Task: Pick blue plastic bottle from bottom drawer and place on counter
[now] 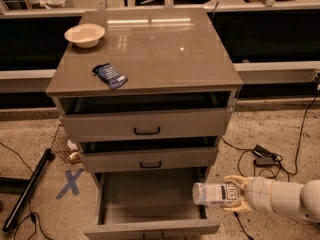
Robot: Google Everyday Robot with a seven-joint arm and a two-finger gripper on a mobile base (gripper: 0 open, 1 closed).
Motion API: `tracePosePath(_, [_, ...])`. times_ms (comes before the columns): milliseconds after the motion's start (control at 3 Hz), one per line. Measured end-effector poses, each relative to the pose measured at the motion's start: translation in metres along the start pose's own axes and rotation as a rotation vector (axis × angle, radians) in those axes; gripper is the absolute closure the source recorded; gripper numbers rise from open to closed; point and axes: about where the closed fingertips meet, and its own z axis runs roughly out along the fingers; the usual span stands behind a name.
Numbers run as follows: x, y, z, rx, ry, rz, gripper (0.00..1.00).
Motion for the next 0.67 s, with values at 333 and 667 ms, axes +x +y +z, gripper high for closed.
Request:
tracePosePath(333, [-0.019, -0.04, -0.05, 0.005, 0.014, -0.045, 1.0])
tracePosePath(667, [-0.041, -0.081, -0.086, 0.003, 0.096, -0.082, 1.0])
